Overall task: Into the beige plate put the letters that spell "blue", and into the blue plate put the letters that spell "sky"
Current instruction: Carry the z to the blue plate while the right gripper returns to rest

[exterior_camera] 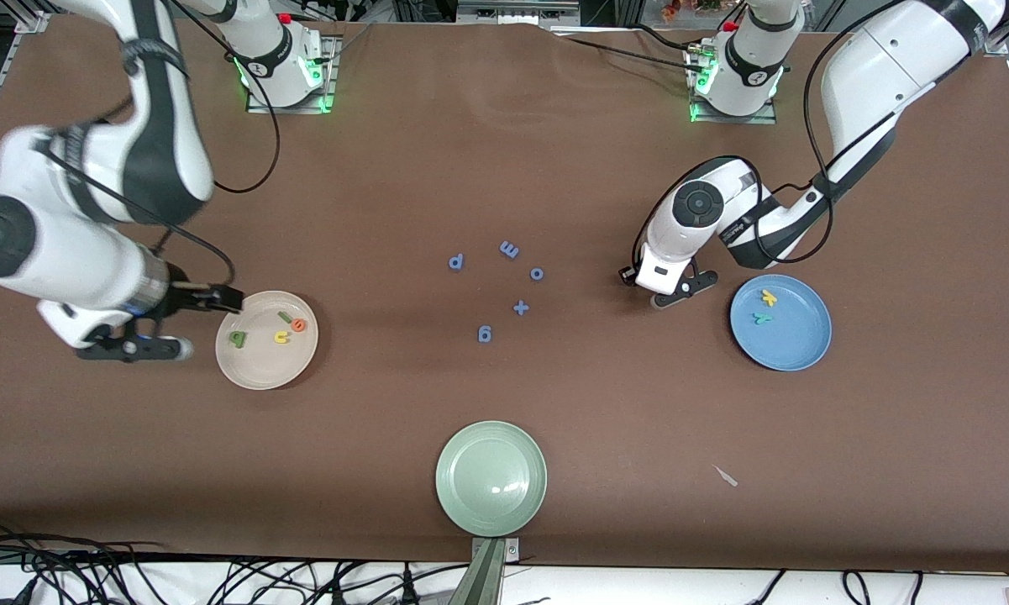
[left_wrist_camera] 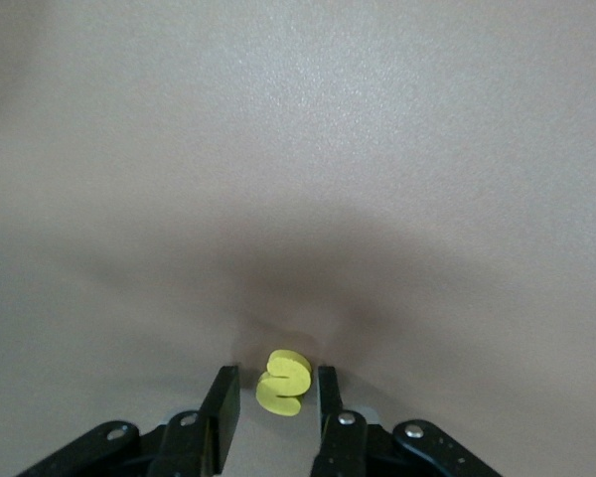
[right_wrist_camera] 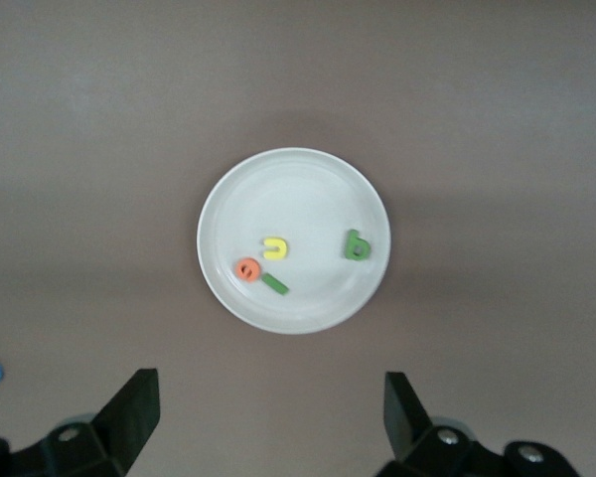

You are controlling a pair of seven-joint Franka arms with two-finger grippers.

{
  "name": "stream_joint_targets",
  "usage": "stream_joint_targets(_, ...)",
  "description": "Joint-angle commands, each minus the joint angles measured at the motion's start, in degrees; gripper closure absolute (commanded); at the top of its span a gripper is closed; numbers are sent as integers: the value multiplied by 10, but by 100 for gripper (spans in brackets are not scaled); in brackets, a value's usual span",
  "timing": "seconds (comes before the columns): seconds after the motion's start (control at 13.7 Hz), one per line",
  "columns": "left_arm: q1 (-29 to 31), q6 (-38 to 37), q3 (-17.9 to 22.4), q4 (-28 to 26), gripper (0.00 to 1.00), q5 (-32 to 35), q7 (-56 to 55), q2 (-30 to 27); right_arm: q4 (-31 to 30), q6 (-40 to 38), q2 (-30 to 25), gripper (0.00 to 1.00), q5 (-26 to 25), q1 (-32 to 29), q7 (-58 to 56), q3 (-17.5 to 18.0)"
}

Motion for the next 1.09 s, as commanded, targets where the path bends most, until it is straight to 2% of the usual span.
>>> stream_joint_targets(0.0, 4, -2, -2, 7, 69, 15, 8, 5, 41, -70, -33, 0, -13, -3, -35, -5)
stream_joint_targets(0.07, 5, -2, -2, 7, 74, 15, 8, 5, 59, -92, -33, 0, -14, -3, -36, -10)
stream_joint_targets(0.22, 6, -2, -2, 7, 90, 15, 8, 4, 71, -120, -36, 0, -11, -2, -74, -24)
stream_joint_targets(0.36, 8, -2, -2, 7, 99, 15, 7, 2, 60, -121, -69, 0, -16, -8, -79, -11)
stream_joint_targets(0.44, 10, -4, -4, 9, 100, 8, 5, -2, 49, -122, -89, 0, -18, -36, -81, 15)
stream_joint_targets(0.58, 28, -39, -18, 27, 100, -12, 7, -8, 22, -122, -129, 0, -29, -135, -79, 113)
stream_joint_targets(0.66, 45, -68, -37, 42, 100, -22, 9, -8, 6, -121, -146, 0, -43, -161, -66, 148)
stream_joint_targets(0.8, 110, -118, -87, 61, 100, -45, 53, -8, -23, -114, -163, 0, -59, -172, -29, 177)
stream_joint_targets(0.88, 148, -130, -112, 68, 100, -59, 84, -8, -45, -96, -177, 0, -62, -191, -15, 203)
stream_joint_targets(1.02, 208, -153, -138, 79, 100, -67, 133, -8, -97, -71, -211, 0, -67, -229, -6, 254)
